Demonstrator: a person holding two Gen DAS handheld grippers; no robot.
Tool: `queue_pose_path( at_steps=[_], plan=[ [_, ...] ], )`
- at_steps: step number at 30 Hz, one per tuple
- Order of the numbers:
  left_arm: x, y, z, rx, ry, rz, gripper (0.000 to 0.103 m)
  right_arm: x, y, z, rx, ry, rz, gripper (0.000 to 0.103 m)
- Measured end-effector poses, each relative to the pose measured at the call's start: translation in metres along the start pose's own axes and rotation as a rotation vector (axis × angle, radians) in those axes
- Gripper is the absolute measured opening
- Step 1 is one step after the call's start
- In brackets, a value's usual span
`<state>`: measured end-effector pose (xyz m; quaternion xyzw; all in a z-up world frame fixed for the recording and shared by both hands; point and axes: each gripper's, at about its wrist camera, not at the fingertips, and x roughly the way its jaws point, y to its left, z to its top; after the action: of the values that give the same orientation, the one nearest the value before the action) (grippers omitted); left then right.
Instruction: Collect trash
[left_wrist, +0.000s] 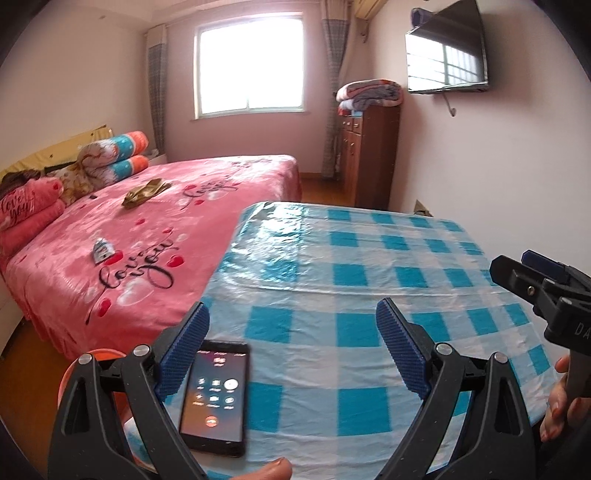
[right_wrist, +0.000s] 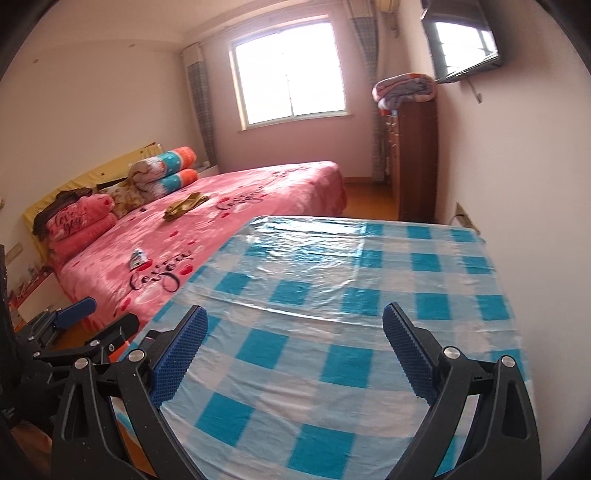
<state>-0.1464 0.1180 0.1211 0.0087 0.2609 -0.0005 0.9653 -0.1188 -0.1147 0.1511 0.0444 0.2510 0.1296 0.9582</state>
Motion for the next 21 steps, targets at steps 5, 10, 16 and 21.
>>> queue_pose_path(
  at_steps=[5,10,16,21],
  plan=[
    [-0.003,-0.020,0.004,0.018,-0.019,-0.035,0.099,-0.018,-0.020,-0.004,0.016,-0.024,-0.059,0.095],
    [-0.008,-0.035,0.006,0.034,-0.036,-0.062,0.099,-0.032,-0.038,-0.009,0.040,-0.040,-0.104,0.095],
    [-0.015,-0.045,0.008,0.045,-0.055,-0.071,0.099,-0.047,-0.051,-0.014,0.056,-0.059,-0.149,0.095],
    [-0.023,-0.050,0.008,0.053,-0.071,-0.078,0.099,-0.057,-0.052,-0.014,0.045,-0.078,-0.180,0.095]
  ],
)
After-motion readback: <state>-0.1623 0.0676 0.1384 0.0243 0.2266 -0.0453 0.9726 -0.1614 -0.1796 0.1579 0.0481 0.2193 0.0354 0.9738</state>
